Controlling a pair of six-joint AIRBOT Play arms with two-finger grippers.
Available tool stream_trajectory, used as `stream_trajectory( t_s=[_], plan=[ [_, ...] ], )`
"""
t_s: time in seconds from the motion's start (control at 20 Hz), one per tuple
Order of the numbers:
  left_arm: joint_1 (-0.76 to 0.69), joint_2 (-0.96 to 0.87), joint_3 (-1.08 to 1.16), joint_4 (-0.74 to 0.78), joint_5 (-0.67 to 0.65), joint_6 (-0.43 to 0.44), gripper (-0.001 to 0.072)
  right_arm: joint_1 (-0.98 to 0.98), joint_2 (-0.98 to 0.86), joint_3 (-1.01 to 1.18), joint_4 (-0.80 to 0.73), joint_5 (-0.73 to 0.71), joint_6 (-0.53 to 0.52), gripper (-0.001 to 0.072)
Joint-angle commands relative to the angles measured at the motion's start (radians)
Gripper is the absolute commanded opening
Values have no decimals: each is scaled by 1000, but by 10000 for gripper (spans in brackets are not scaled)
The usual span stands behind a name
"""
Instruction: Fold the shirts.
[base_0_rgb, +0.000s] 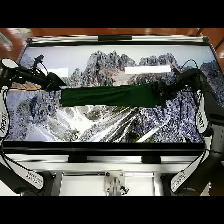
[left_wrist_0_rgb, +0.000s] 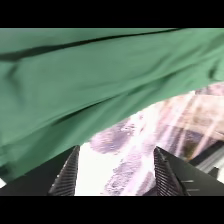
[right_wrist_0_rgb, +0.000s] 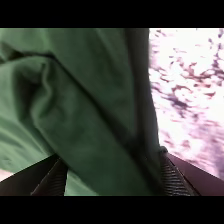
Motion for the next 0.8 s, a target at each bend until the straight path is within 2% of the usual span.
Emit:
stream_trajectory(
  t_s=[0.0, 0.05, 0.1, 0.15, 0.2, 0.25, 0.35, 0.5, 0.6, 0.7, 0.75],
  plan=[
    [-23, 11, 1, -71, 10, 16, 538, 18, -24, -2, 11, -16, 45, 663],
    [-34, 11, 1, -80, 15, 17, 538, 32, -26, -2, 10, -17, 47, 661],
    [-47, 11, 1, -80, 23, 17, 538, 48, -28, -2, 11, -17, 44, 626],
    [-63, 11, 1, -80, 35, 16, 538, 59, -27, -2, 10, -17, 34, 429],
    [-80, 11, 1, -80, 47, 16, 538, 64, -21, -2, 10, -18, 34, 161],
    [-100, 11, 1, -81, 63, 16, 538, 64, -7, -2, 11, -23, 33, 77],
    [-149, 11, 1, -85, 93, 16, 509, 53, 45, -2, 6, -32, 8, 75],
    [-253, 6, 1, -84, 144, 17, 235, 15, 164, -2, 6, -36, 12, 75],
    [-333, -2, 0, -84, 201, 17, 109, 2, 243, -2, 6, -68, 14, 75],
    [-425, -22, 1, -84, 287, 16, 38, 1, 306, -2, 6, -122, 14, 75],
    [-473, -35, 1, -85, 334, 15, 32, 3, 334, -2, 7, -161, 13, 75]
  ],
)
